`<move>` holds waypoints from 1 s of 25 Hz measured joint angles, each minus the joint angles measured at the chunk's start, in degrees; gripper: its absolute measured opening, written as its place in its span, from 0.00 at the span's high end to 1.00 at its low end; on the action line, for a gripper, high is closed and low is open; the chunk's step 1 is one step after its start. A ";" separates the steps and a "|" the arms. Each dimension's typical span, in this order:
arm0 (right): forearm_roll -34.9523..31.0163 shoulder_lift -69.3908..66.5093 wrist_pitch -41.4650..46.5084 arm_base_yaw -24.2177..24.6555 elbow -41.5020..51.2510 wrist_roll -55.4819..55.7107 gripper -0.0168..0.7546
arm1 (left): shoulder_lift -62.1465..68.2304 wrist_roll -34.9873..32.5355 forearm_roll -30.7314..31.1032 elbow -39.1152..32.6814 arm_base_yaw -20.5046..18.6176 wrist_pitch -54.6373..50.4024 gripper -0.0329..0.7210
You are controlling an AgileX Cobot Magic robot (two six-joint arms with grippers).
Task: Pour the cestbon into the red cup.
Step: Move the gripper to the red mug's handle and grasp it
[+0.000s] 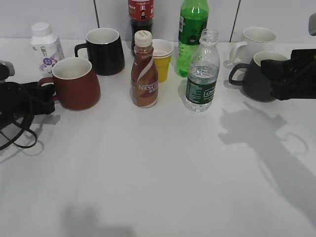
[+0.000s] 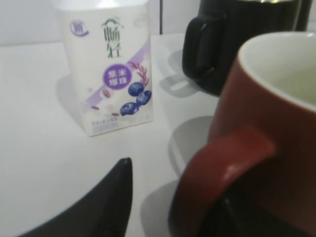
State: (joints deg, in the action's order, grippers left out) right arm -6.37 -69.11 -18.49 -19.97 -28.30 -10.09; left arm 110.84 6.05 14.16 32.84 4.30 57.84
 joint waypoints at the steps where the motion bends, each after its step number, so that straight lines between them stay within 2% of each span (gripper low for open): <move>1: 0.00 0.00 0.00 0.00 0.00 0.00 0.37 | 0.55 0.00 0.00 0.46 0.00 0.06 0.53; 11: 0.03 0.00 0.04 0.00 0.00 0.00 0.37 | 3.90 0.00 0.11 5.43 0.00 0.10 0.55; 15: 0.07 0.00 0.04 0.00 0.00 0.00 0.37 | 5.48 0.00 1.67 7.65 0.00 0.48 0.64; 20: 0.06 0.00 0.04 0.00 0.00 0.00 0.37 | 5.65 -0.48 3.53 8.62 0.00 0.25 0.86; 25: 0.08 0.00 0.04 0.00 0.00 0.00 0.37 | 5.94 -0.61 3.64 8.63 0.00 0.74 0.86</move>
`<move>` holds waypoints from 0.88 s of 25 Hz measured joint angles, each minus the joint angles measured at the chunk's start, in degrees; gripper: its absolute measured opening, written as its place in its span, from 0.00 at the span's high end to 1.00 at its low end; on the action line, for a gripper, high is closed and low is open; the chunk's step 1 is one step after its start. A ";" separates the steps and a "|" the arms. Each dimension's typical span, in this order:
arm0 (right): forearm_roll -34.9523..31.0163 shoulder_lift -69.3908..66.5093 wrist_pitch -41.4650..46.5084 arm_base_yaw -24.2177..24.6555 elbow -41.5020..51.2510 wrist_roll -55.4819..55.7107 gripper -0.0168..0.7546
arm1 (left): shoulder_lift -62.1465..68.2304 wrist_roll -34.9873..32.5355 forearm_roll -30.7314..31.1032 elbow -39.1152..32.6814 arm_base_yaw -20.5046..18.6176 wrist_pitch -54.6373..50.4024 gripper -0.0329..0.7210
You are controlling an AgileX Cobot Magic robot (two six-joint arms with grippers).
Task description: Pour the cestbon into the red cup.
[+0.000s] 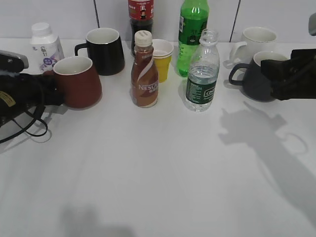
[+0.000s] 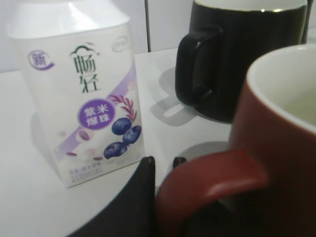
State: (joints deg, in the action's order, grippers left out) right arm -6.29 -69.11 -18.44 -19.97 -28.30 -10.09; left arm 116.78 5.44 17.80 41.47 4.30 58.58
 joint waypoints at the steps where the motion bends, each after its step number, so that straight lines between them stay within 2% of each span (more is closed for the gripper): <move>1: 0.13 0.00 0.00 0.00 0.00 0.00 0.37 | 0.00 -0.06 0.12 0.00 0.00 0.05 0.86; 5: 1.07 0.00 0.00 -1.26 0.00 0.82 0.37 | -1.72 -0.29 0.88 -1.37 0.00 -0.91 0.87; 9: 5.26 -0.89 -0.54 -4.33 0.00 4.72 0.36 | -5.83 -0.45 1.12 -4.24 0.00 -2.12 0.87; 12: 11.23 -4.60 -4.58 -5.92 0.00 7.06 0.28 | -9.39 -0.45 1.17 -6.25 0.00 -2.99 0.87; 15: 13.21 -10.32 -11.01 -6.26 -0.05 10.09 0.18 | -12.92 -0.50 1.30 -8.36 0.00 -3.56 0.87; 22: 13.30 -25.32 -19.11 -6.26 -4.56 12.02 0.15 | -21.67 0.08 3.72 -11.85 0.41 -8.18 0.87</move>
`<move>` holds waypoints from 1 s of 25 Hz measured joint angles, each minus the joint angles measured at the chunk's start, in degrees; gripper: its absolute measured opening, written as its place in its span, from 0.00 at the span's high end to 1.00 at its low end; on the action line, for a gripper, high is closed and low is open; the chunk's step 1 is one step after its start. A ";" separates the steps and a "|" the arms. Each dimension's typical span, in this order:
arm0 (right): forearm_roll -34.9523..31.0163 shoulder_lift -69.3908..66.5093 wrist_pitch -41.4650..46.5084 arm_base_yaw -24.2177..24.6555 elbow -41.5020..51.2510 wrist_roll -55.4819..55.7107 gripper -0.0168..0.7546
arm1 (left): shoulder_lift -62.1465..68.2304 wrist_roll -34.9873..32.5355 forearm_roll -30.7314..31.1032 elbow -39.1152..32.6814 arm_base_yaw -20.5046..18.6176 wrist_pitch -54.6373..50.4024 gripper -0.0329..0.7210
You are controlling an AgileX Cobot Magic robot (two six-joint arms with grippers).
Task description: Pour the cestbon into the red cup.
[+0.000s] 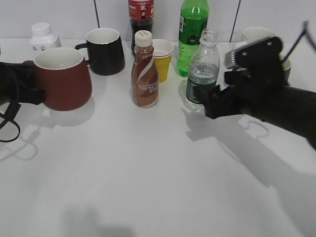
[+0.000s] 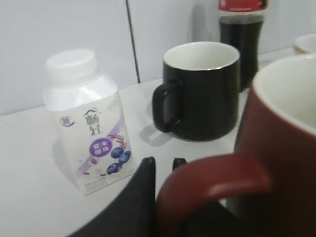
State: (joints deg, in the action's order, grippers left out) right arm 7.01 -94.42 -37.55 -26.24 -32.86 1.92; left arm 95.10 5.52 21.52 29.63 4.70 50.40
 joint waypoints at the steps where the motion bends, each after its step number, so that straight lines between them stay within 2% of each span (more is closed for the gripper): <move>1: -0.34 -2.14 -0.90 0.00 -1.06 0.26 0.15 | -1.02 0.12 0.37 -0.17 0.50 -1.52 0.87; 6: -3.48 -10.75 -2.35 0.00 -6.14 0.63 0.15 | -5.69 0.35 1.08 -0.22 4.18 -6.14 0.87; 15: -3.70 -19.50 -6.53 0.00 -13.01 0.66 0.17 | -8.77 1.88 1.51 -0.28 9.92 -12.15 0.87; 18: -3.99 -20.70 -6.60 0.00 -14.03 0.66 0.24 | -8.79 2.17 1.51 -0.28 12.07 -12.35 0.87; 20: -4.58 -20.77 -6.79 0.00 -14.17 0.66 0.34 | -8.84 2.24 1.51 -0.28 13.55 -12.62 0.87; 25: -9.22 -20.77 -6.97 0.00 -14.17 -0.33 0.36 | -8.84 2.28 1.51 -0.28 18.49 -13.85 0.87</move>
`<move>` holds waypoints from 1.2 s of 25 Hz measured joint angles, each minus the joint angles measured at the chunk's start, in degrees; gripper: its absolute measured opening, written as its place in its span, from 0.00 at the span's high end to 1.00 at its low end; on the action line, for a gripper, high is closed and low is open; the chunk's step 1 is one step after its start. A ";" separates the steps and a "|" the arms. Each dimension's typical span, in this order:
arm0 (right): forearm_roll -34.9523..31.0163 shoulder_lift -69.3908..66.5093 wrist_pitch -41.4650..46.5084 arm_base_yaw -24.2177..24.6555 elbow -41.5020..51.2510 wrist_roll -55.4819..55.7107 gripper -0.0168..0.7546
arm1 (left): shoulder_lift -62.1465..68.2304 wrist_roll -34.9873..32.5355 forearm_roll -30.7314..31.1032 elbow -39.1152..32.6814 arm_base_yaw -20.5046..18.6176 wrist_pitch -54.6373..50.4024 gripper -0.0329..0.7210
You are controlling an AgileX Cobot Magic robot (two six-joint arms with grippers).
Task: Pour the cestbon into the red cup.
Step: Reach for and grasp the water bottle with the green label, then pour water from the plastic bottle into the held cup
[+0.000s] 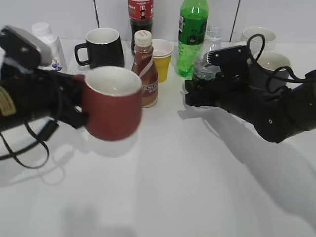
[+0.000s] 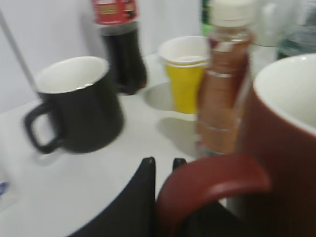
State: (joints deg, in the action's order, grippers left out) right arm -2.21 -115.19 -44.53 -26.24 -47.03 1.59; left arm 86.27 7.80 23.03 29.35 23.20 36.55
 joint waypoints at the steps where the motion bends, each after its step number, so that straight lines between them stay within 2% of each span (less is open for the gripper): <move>1: -0.99 0.06 -0.06 0.00 0.00 -0.75 0.36 | 0.00 0.00 0.00 0.00 1.11 -0.40 0.87; 4: -3.35 0.92 0.06 0.00 0.55 -4.51 0.36 | 0.14 0.00 0.19 0.00 4.98 -0.91 0.87; 8: -3.48 4.88 -2.47 0.00 3.87 -11.94 0.36 | 1.82 0.06 0.03 0.00 8.01 0.06 0.87; 11: -1.23 8.06 -5.32 0.00 5.90 -20.05 0.36 | 3.99 0.06 -0.54 0.13 8.32 2.26 0.87; 16: 9.85 8.97 -7.26 0.00 6.57 -25.40 0.36 | 8.31 0.06 -3.37 3.45 8.32 2.87 0.87; 18: 12.07 8.97 -8.82 0.00 6.63 -28.45 0.36 | 9.66 0.06 -3.51 4.93 8.32 2.87 0.87; 25: 12.95 9.00 -13.36 0.00 6.63 -44.16 0.36 | 11.66 -0.60 -1.73 9.40 8.32 3.23 0.87; 30: 13.02 9.00 -14.03 0.00 6.63 -51.63 0.36 | 11.66 -5.41 -0.86 9.74 8.32 1.81 0.87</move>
State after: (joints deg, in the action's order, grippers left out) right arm 10.80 -106.19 -58.55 -26.24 -40.40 -50.04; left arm 97.93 2.39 22.17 39.08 31.52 38.35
